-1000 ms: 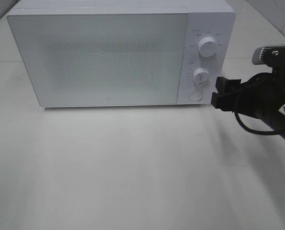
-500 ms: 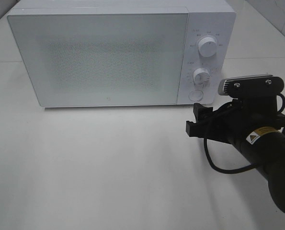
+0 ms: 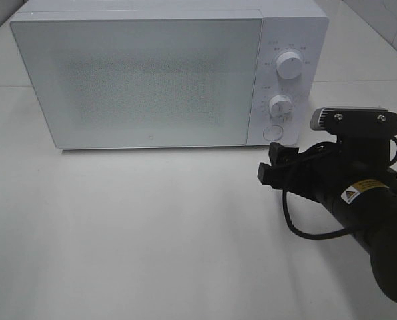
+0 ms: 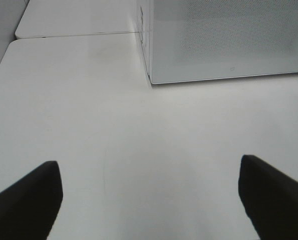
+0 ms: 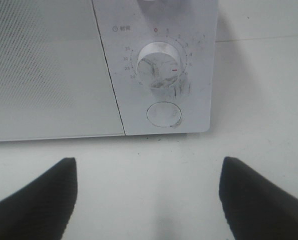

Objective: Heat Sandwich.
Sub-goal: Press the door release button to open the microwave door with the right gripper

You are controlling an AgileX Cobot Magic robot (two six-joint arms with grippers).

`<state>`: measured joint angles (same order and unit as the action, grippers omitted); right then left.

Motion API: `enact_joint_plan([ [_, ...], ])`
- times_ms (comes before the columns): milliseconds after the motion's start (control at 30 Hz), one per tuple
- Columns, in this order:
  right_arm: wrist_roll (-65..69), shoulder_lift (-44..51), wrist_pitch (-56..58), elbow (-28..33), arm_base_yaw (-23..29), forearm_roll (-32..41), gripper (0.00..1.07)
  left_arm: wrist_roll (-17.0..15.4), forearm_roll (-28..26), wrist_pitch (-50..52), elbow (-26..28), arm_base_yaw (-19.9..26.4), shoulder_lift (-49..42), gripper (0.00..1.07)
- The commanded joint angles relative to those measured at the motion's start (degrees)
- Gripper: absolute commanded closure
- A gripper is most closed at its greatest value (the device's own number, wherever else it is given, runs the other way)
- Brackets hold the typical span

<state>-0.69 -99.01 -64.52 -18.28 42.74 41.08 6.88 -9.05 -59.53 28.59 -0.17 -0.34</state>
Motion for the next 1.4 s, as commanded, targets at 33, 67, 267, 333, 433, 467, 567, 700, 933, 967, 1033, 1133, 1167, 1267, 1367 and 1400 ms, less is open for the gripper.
enact_joint_plan([
  [33,7.51,0.17,-0.63,-0.17,0.11,0.23,0.31,-0.29,-0.40,0.17,-0.23,0.11,-1.20,0.17],
  [67,10.26,0.17,-0.63,-0.17,0.11,0.23,0.31,-0.29,-0.40,0.17,-0.23,0.11,-1.20,0.17],
  [267,36.84,0.17,-0.52,-0.17,0.11,-0.23,0.31,-0.29,-0.40,0.17,-0.23,0.11,-1.20,0.17],
  [333,39.88,0.17,-0.40,-0.17,0.11,-0.40,0.31,-0.29,-0.40,0.17,-0.23,0.11,-1.20,0.17],
  [433,52.43,0.17,-0.46,-0.17,0.11,-2.01,0.31,-0.29,-0.40,0.17,-0.23,0.11,-1.20,0.17],
  [467,55.23,0.17,-0.46,-0.17,0.11,-2.01,0.31,-0.29,-0.40,0.17,-0.23,0.11,-1.20,0.17],
  [567,61.99,0.17,-0.40,-0.17,0.11,-2.01,0.31,-0.29,-0.40,0.17,-0.23,0.11,-1.20,0.17],
  [700,68.07,0.17,-0.40,-0.17,0.11,-2.01,0.31,-0.29,-0.40,0.17,-0.23,0.11,-1.20,0.17],
  [933,75.17,0.17,-0.34,-0.17,0.11,-1.95,0.40,-0.29,-0.40,0.17,-0.23,0.11,-1.20,0.17],
  [967,75.17,0.17,-0.34,-0.17,0.11,-1.95,0.40,-0.29,-0.40,0.17,-0.23,0.11,-1.20,0.17],
  [1033,75.63,0.17,-0.34,-0.17,0.00,-1.95,0.51,-0.29,-0.40,0.17,-0.23,0.11,-1.20,0.17],
  [1133,77.29,0.17,-0.34,-0.17,0.00,-1.95,0.65,-0.29,-0.40,0.17,-0.23,0.11,-1.20,0.17],
  [1167,79.07,0.17,-0.29,-0.17,0.00,-1.95,0.80,-0.29,-0.40,0.17,-0.23,0.11,-1.20,0.17],
  [1267,80.62,0.17,0.06,-0.17,0.00,-1.95,0.95,-0.29,-0.40,0.17,-0.23,0.11,-1.20,0.17],
  [1367,82.16,0.17,2.01,-0.17,0.00,-2.01,1.07,-0.29,-0.40,0.17,-0.23,0.11,-1.20,0.17],
  [1400,82.39,0.17,2.29,-0.17,0.00,-2.01,1.07,-0.29,-0.40,0.17,-0.23,0.11,-1.20,0.17],
])
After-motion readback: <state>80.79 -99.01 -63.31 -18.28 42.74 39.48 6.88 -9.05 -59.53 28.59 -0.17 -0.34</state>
